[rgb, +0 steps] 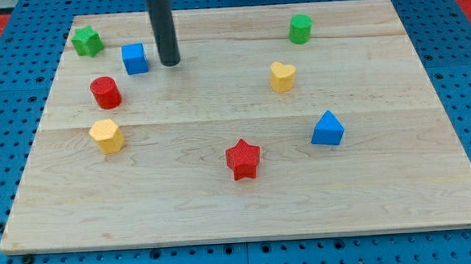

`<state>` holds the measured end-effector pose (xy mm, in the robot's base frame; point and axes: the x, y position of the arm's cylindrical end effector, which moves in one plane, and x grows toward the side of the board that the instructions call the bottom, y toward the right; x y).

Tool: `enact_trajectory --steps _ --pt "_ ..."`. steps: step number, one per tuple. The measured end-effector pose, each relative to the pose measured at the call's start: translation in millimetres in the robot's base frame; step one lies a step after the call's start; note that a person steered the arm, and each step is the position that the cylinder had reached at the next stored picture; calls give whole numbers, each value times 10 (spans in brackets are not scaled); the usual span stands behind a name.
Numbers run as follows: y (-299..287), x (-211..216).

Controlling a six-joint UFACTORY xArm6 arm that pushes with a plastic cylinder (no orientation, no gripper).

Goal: Move the green star to the center

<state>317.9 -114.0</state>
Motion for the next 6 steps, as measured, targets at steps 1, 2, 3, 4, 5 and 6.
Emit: enact_trajectory --steps 1,2,3,4,5,6 --pt "-53 -43" --pt "-337 -47" --pt "-504 -60" --pt "70 28" --pt "195 297" --pt "202 31"
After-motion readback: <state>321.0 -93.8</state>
